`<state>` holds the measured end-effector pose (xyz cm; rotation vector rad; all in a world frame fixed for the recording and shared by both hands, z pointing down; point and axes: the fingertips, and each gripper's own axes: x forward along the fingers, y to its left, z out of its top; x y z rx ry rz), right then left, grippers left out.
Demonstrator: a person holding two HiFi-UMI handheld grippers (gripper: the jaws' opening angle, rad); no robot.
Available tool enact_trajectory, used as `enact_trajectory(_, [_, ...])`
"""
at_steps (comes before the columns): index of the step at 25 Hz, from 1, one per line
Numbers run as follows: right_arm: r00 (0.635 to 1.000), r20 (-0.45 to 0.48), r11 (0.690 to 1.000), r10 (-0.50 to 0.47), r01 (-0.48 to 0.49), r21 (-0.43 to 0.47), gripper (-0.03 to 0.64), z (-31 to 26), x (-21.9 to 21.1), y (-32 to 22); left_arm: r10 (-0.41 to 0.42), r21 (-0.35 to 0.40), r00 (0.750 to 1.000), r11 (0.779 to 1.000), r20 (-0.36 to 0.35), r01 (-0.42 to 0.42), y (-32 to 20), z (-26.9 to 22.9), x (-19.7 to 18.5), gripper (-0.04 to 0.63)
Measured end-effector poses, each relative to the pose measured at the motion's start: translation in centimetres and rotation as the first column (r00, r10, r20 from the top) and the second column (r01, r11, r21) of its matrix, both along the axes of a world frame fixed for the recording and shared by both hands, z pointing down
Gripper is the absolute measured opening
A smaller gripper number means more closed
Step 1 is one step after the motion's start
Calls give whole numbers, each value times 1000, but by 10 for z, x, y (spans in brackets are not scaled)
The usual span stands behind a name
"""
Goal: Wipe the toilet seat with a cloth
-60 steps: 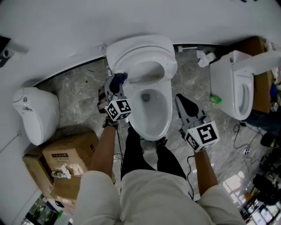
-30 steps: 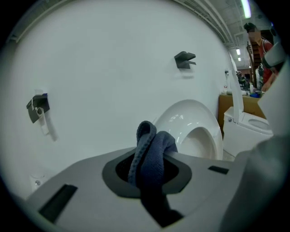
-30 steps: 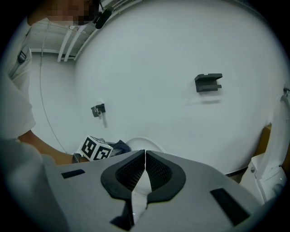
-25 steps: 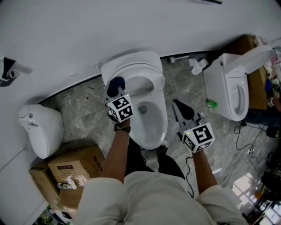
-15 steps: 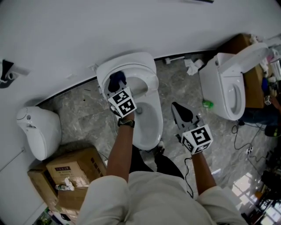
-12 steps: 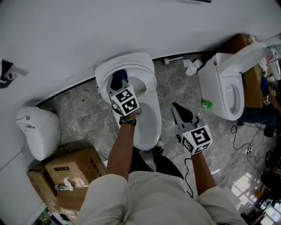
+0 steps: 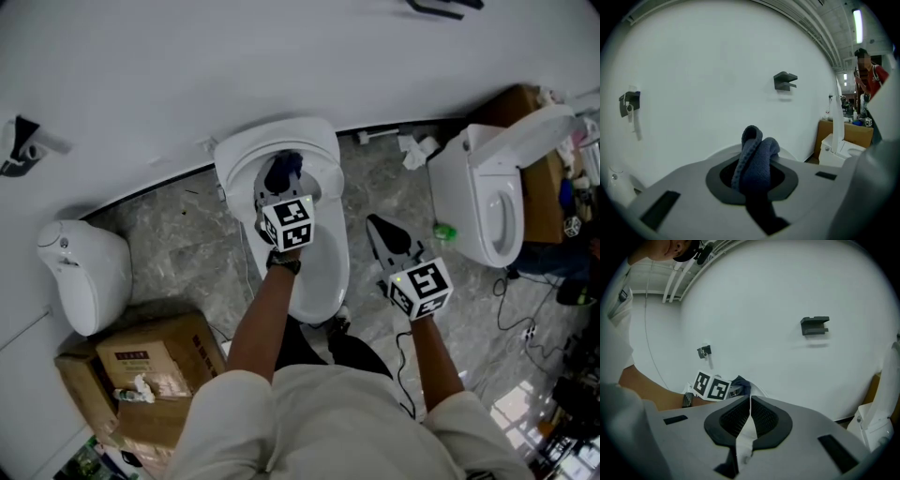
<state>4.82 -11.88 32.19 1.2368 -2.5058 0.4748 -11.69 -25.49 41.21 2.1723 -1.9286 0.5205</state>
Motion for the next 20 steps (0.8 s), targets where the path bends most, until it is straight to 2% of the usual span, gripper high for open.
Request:
enact_trajectory(4, [998, -34, 999, -43, 42, -28, 31, 12, -22, -26, 25, 5, 999, 1000, -26, -25, 14, -24, -20, 48])
enact_trajectory(10, [982, -88, 985, -169, 170, 8, 32, 18, -70, -71, 85, 23, 987, 996, -139, -83, 30, -67, -50, 49])
enact_trajectory(14, [968, -104, 973, -228, 230, 8, 35, 26, -99, -103, 94, 27, 980, 995, -175, -91, 34, -84, -81, 49])
enact_trajectory(16, [956, -139, 965, -259, 261, -3, 51, 36, -111, -114, 91, 22, 978, 996, -188, -88, 37, -89, -98, 49])
enact_trajectory(18, [942, -187, 959, -280, 283, -13, 99, 47, -120, -126, 93, 14, 977, 996, -191, -92, 39, -92, -113, 49])
enact_trajectory(20, [924, -241, 953, -296, 303, -11, 106, 57, -128, -137, 105, 9, 976, 994, -189, -106, 41, -95, -123, 49])
